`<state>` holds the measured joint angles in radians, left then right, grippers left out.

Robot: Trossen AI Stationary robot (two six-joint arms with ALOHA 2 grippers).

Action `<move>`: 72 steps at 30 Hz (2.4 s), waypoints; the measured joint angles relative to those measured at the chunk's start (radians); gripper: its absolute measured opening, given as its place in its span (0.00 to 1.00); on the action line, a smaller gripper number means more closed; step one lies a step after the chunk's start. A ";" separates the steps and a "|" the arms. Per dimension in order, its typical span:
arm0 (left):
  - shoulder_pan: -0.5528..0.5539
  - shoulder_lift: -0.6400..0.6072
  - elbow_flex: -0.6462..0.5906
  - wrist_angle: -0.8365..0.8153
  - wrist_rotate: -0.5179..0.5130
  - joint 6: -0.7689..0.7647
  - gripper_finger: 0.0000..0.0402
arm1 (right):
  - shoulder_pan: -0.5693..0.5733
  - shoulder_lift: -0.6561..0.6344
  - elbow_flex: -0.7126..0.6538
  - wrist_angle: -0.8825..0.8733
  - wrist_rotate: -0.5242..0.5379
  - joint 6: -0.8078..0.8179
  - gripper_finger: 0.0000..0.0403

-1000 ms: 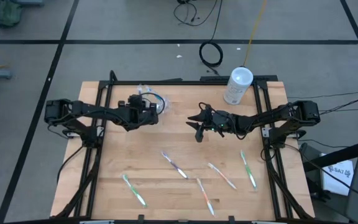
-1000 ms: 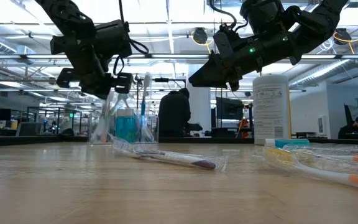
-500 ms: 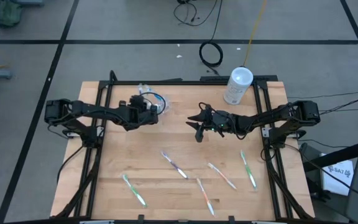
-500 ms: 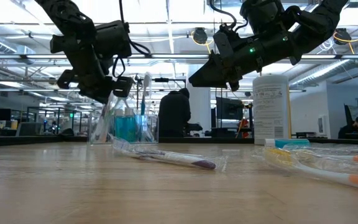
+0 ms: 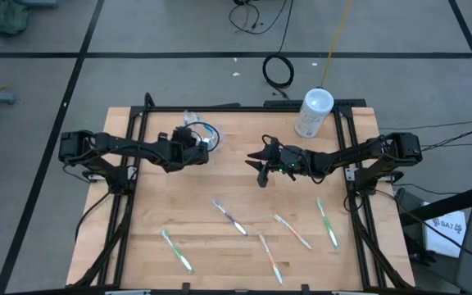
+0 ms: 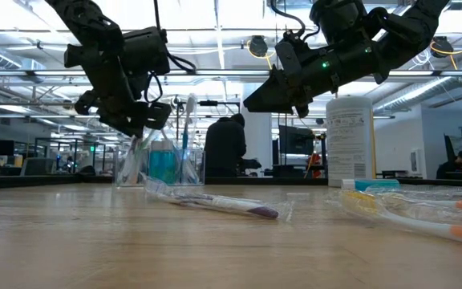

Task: Pick & Place toothbrushing station
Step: Put the violet toothbrush into the transparent organizer, then put the mouthwash into the transparent organizer

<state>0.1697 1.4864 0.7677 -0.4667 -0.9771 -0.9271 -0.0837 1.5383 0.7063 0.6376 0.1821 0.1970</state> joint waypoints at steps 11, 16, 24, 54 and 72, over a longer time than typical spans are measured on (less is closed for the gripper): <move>-0.052 0.001 0.048 -0.005 0.003 0.146 0.36 | -0.020 0.000 0.000 -0.135 0.003 -0.027 0.26; -0.071 0.001 0.071 -0.011 -0.003 0.194 0.36 | -0.045 0.000 0.000 -0.211 0.004 -0.028 0.26; -0.081 0.001 0.134 -0.063 -0.008 0.265 0.36 | -0.055 0.001 0.000 -0.286 0.004 -0.051 0.26; -0.318 0.000 0.438 -0.790 0.012 -0.010 0.36 | -0.074 0.000 0.000 -0.624 0.136 -0.139 0.30; -0.429 0.000 0.438 -0.787 0.046 -0.076 0.36 | -0.074 -0.049 0.000 -0.883 0.285 -0.157 0.29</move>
<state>-0.2593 1.4860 1.2053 -1.2533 -0.9316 -1.0035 -0.1574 1.4897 0.7059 -0.2457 0.4668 0.0404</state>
